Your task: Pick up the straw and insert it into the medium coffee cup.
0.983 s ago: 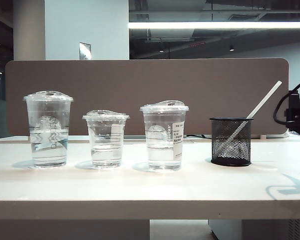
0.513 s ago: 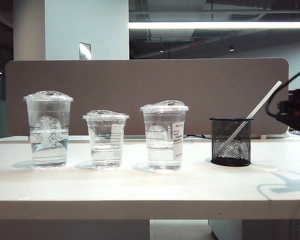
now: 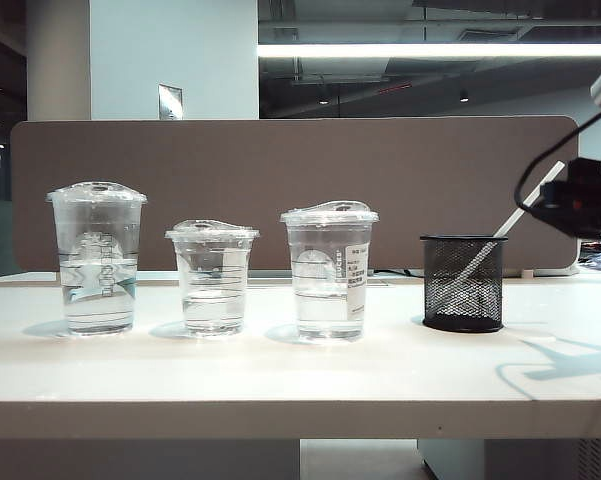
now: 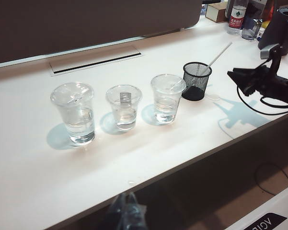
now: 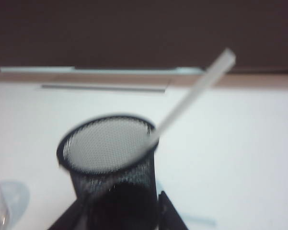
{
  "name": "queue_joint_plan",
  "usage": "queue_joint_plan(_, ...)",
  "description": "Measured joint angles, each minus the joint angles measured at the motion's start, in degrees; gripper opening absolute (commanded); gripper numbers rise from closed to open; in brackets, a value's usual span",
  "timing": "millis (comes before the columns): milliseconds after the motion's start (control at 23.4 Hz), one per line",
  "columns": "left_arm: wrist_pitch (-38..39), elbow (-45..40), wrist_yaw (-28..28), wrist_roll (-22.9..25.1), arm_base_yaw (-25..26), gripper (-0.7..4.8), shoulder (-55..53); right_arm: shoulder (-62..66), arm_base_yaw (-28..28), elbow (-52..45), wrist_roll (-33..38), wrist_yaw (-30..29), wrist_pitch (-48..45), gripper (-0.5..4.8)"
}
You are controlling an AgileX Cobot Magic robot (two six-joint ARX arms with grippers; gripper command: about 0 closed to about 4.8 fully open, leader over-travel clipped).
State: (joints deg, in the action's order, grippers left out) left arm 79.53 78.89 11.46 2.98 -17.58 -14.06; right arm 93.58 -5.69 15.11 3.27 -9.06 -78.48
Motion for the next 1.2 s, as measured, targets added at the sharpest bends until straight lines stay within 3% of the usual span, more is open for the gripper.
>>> queue_joint_plan(128, 0.0, 0.0, 0.0, 0.0, 0.0, -0.04, 0.0, 0.0, 0.0, 2.2, 0.0, 0.0, 0.1, 2.19)
queue_joint_plan(299, 0.0, 0.0, 0.0, 0.0, 0.0, -0.04, 0.0, 0.0, 0.0, 5.0, 0.0, -1.0, 1.9, 2.77)
queue_joint_plan(1197, 0.0, 0.0, 0.0, 0.0, 0.0, -0.04, 0.0, 0.1, 0.1, 7.5, 4.0, 0.9, 9.5, 2.76)
